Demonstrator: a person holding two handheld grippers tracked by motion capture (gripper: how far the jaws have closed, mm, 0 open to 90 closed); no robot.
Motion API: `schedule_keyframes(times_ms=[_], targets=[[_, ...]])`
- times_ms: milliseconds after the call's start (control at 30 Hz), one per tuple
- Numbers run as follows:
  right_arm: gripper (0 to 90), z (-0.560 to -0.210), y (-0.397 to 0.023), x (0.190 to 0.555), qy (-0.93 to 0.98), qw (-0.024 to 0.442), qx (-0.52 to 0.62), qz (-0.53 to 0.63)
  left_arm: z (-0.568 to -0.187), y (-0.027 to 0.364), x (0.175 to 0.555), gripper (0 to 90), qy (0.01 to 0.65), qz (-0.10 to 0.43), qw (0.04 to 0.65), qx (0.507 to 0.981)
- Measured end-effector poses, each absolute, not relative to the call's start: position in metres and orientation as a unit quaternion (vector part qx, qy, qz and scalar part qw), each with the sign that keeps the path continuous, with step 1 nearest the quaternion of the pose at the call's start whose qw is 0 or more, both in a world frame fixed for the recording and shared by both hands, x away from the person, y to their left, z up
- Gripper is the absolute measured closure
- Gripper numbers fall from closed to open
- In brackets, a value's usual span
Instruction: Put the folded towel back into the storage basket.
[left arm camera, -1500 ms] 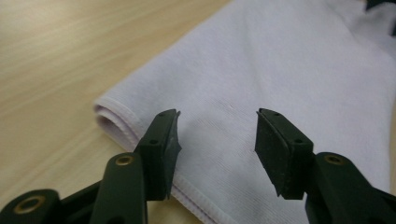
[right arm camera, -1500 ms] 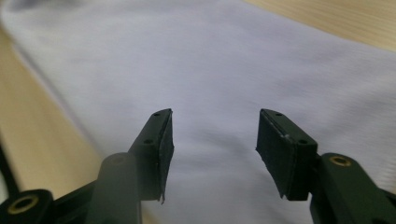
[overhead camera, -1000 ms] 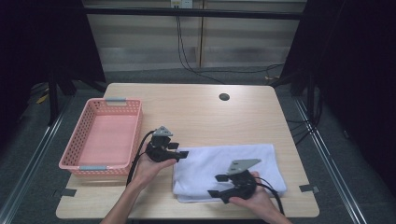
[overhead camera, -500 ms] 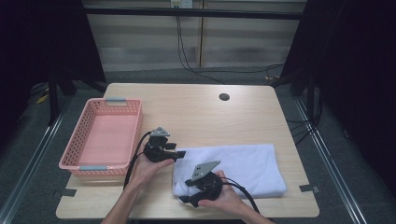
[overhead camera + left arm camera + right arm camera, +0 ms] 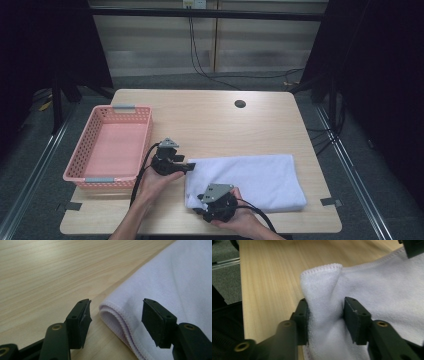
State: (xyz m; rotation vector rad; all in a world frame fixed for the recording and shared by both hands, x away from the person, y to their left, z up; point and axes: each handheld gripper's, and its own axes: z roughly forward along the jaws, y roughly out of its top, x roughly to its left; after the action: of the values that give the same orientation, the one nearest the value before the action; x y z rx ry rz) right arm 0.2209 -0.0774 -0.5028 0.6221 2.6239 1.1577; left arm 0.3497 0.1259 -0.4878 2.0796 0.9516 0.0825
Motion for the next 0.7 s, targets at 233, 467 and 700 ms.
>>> schedule_keyframes(times_ms=[233,467,700], targets=[[70.3,-0.500,-0.079,0.227,0.886,0.090,0.236,0.389,-0.497,0.121,0.355,36.7,0.382,0.039,0.392,0.836],[75.0,-0.498,-0.083,0.231,0.884,0.067,0.246,0.392,-0.499,0.112,0.353,37.9,0.363,0.033,0.383,0.849],[78.0,-0.494,-0.086,0.235,0.879,0.048,0.252,0.403,-0.497,0.110,0.352,77.1,0.358,-0.014,0.410,0.839]])
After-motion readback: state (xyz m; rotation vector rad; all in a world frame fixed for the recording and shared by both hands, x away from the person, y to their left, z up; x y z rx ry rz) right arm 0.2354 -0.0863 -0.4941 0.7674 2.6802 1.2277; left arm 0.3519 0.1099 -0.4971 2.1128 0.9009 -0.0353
